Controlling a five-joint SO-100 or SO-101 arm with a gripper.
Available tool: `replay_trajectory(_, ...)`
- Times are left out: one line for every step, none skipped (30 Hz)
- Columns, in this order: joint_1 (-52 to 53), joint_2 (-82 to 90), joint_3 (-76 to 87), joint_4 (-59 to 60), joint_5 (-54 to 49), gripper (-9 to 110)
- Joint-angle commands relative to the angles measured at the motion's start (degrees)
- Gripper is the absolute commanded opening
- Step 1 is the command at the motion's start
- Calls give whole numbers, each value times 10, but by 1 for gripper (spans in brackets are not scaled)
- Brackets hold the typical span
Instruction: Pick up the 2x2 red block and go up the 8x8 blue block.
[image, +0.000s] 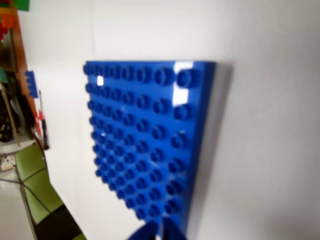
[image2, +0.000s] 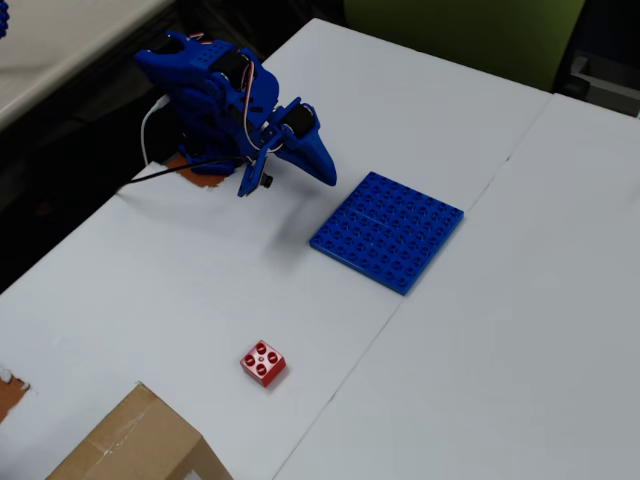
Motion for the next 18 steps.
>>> replay_trajectory(-5, 6, 4, 1, -5, 0)
replay_trajectory(-1, 6, 4, 1, -5, 0)
replay_trajectory(6, 6, 4, 1, 3, 0)
replay_trajectory(8, 6, 4, 1, 5, 0)
replay_trajectory(7, 6, 4, 1, -7, 0)
replay_trajectory(11, 6, 4, 1, -24, 0)
replay_trajectory(17, 6, 4, 1, -31, 0)
replay_trajectory(18, 6, 4, 0, -60, 0)
replay_trajectory(17, 5, 4, -8, -105, 0)
replay_trajectory(18, 4, 4, -23, -123, 0)
replay_trajectory(20, 0, 2, -36, -134, 0)
replay_trajectory(21, -4, -2, -43, -153, 0)
replay_trajectory(21, -11, -7, -47, -179, 0)
replay_trajectory(21, -19, -12, -53, -200, 0)
replay_trajectory(21, -29, -18, -62, -219, 0)
replay_trajectory(20, -41, -26, -68, -240, 0)
replay_trajectory(19, -57, -38, -71, -255, 0)
replay_trajectory(20, -73, -53, -71, -275, 0)
